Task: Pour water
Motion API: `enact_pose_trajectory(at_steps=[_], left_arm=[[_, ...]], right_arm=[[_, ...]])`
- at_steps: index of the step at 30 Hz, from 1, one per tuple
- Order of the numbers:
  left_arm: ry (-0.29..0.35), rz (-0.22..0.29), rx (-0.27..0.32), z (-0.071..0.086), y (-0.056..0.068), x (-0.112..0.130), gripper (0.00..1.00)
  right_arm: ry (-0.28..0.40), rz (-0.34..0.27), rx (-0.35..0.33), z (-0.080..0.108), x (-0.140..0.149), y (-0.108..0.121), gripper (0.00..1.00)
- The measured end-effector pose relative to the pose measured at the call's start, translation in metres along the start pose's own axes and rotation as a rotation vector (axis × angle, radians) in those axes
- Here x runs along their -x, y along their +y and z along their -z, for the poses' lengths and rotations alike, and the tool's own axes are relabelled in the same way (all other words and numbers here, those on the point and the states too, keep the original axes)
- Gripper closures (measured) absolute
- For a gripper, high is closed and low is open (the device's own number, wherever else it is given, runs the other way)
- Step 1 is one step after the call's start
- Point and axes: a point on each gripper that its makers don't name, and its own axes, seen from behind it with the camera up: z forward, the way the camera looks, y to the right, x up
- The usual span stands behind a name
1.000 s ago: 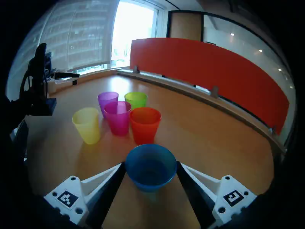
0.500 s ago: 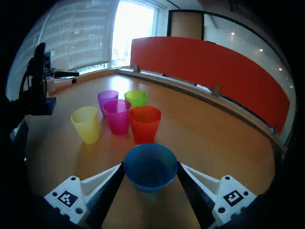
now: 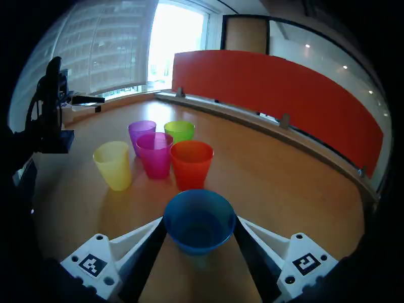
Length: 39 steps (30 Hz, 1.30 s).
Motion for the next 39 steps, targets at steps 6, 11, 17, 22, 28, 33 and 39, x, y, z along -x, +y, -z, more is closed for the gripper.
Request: enact_pose_trajectory(at_steps=[6, 11, 17, 22, 28, 33, 39], left_arm=[[0.003, -0.005, 0.000, 0.001, 0.000, -0.002, 0.09], [0.004, -0.001, 0.005, 0.001, 0.001, -0.003, 0.09], [0.010, -0.012, 0.014, 0.002, 0.003, -0.008, 0.09], [0.017, -0.017, 0.021, 0.003, 0.006, -0.012, 0.09], [0.020, -0.017, 0.031, 0.003, 0.009, -0.016, 0.09], [0.024, -0.021, 0.042, 0.002, 0.011, -0.021, 0.09], [0.027, -0.027, 0.062, 0.001, 0.016, -0.028, 0.09]], right_arm=[[0.021, 0.005, -0.012, 0.002, -0.004, -0.004, 0.08], [0.075, 0.007, -0.011, 0.007, -0.017, -0.008, 0.08], [0.141, -0.004, -0.002, 0.014, -0.034, -0.012, 0.08], [0.179, -0.010, 0.000, 0.019, -0.045, -0.018, 0.08], [0.231, -0.013, 0.000, 0.024, -0.057, -0.026, 0.08], [0.274, -0.021, 0.003, 0.031, -0.070, -0.030, 0.08], [0.323, -0.020, 0.010, 0.041, -0.089, -0.033, 0.08]])
